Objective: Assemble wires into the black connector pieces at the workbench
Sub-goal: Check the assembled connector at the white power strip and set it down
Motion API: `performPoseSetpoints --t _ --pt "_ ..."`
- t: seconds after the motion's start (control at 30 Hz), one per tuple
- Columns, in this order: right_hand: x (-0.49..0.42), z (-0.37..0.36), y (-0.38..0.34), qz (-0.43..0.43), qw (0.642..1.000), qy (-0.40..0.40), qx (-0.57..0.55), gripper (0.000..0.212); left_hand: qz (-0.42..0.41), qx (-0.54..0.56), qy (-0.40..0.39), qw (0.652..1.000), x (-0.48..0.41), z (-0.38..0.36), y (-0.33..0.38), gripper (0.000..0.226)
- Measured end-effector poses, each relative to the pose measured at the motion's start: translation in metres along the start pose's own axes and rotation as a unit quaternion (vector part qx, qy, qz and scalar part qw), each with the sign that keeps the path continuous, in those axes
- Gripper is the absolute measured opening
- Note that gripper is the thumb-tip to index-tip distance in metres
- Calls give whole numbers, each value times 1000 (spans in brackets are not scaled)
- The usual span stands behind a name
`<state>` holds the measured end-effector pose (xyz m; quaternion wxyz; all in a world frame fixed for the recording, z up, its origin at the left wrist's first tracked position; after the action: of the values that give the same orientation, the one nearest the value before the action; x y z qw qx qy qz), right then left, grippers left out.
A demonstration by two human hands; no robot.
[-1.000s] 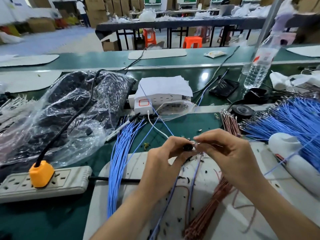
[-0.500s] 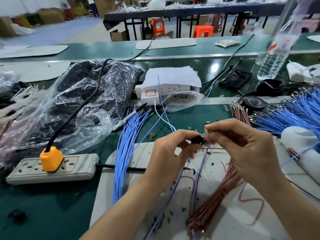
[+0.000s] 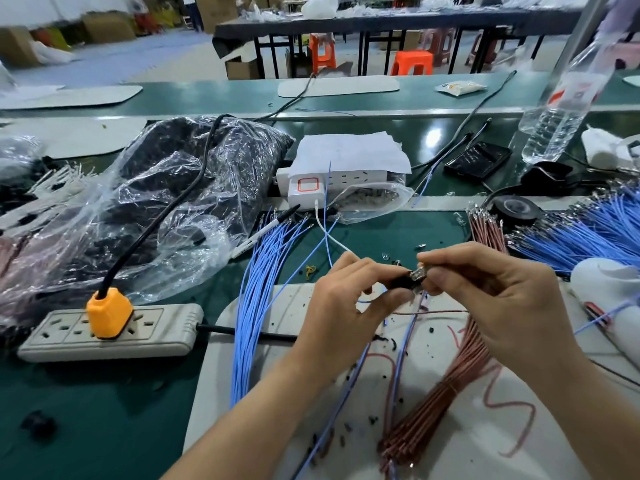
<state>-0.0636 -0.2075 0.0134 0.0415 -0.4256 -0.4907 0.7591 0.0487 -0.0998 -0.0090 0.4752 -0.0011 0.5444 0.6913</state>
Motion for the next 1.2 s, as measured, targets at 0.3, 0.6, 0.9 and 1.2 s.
performPoseSetpoints --t 0.3,0.6,0.9,1.2 --pt "1 1 3 -16 999 -37 25 16 60 31 -40 997 1 -4 -4 12" --pt "-3 8 8 -52 990 -120 49 18 147 152 -126 969 7 -12 -10 8" --pt "-4 9 7 -64 990 -124 38 13 155 138 -148 967 6 -14 -12 8" --pt "-1 4 12 -87 991 -100 -13 10 173 184 -159 954 6 -15 -16 10"
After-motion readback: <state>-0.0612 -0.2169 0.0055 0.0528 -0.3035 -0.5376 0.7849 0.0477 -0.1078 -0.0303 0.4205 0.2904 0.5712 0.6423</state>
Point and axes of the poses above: each hand's wrist, its own x-axis away from the middle knuckle, its own z-axis out of the back of the hand, y = z × x, the point moved 4 cm from there along -x, towards the middle knuckle, and after that the axes turned 11 degrees about z, right-handed, at the moved point
